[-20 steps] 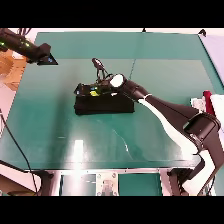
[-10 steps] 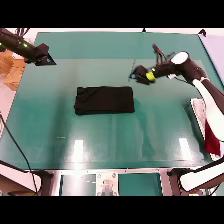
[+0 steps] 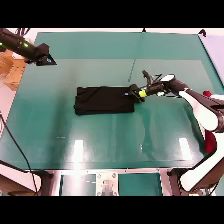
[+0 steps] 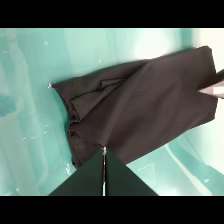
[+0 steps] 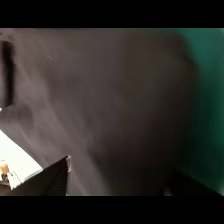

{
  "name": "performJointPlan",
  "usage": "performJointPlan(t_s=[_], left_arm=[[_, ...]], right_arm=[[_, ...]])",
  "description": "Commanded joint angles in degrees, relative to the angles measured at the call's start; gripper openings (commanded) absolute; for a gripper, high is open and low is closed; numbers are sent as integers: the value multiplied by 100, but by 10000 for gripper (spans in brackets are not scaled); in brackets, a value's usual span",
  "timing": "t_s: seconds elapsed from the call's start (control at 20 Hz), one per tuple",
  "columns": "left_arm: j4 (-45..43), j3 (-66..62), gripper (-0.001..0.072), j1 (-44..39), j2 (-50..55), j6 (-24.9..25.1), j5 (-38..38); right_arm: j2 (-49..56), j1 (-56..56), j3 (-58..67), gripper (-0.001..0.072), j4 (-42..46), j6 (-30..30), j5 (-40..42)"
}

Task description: Fold the shirts.

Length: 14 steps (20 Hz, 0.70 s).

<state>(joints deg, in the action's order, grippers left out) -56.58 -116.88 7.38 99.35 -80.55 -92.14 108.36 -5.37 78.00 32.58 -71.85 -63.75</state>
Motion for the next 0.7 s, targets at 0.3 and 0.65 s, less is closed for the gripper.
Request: performJointPlan(t_s=[0.3,0.65], left_arm=[[-2,0,24,-2,-4,-22,-179],[-2,0,25,0,-4,-17,-234]], right_arm=[[-632,439,2503,17,-297,-531,-1694],[-1499,3416,4175,17,-168,-2098,-1777]])
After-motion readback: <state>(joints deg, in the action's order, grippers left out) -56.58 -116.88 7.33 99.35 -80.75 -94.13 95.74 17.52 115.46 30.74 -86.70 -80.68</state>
